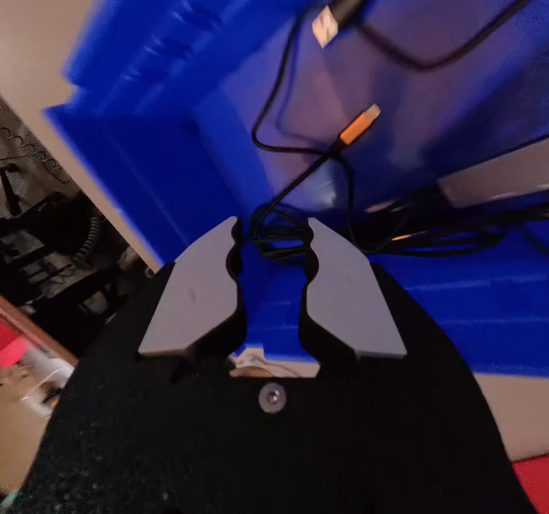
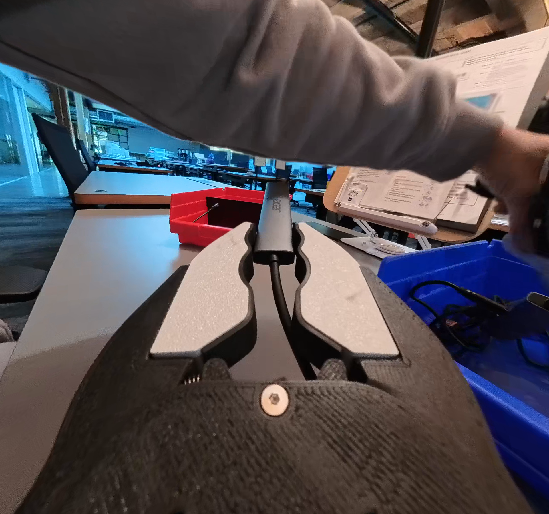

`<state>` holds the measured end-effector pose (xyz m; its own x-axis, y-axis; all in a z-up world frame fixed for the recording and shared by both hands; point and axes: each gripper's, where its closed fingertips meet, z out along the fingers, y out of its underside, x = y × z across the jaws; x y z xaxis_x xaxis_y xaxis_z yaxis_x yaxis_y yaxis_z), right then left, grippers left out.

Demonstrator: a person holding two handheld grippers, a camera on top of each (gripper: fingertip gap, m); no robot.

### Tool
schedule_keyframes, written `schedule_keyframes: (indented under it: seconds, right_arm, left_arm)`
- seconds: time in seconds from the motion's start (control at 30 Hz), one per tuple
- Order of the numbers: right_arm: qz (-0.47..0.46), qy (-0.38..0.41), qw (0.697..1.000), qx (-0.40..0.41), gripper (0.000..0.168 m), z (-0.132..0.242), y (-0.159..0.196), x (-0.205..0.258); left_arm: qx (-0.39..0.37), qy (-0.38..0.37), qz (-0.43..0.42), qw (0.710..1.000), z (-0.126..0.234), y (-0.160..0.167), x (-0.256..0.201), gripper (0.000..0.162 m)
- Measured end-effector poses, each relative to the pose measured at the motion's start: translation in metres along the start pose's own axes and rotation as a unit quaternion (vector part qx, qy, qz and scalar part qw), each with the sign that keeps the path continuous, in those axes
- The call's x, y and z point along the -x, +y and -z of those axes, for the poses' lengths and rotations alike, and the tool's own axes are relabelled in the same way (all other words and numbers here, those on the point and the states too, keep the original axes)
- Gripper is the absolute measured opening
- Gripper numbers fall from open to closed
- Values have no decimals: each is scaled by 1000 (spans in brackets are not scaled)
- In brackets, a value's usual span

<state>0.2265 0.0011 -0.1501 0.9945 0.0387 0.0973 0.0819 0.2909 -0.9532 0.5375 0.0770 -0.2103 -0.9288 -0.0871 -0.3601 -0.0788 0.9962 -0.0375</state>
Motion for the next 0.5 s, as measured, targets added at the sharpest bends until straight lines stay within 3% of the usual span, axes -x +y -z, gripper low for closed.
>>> schedule_keyframes:
  seconds: [0.03,0.13,0.23,0.27,0.37,0.5]
  right_arm:
    - [-4,1,1000,-3,23,1,-1,-1]
    - [-13,4,1000,-8,23,2,-2,-4]
    - [-15,4,1000,-8,23,2,-2,-4]
    - [-15,2,1000,-8,23,2,-2,-4]
    - [-14,1,1000,-7,23,1,-2,-3]
    - [-14,2,1000,-8,23,2,-2,-4]
  left_arm:
    - [28,1,-24,999,-16,7,-1,38]
    - [70,6,-64,995,-51,16,-2,37]
    - [82,35,-54,995,-73,18,-9,32]
    - [82,39,-48,995,-77,19,-10,12]
    - [87,31,0,996,-80,22,-5,5]
    - [62,-72,92,991,-47,24,37,4]
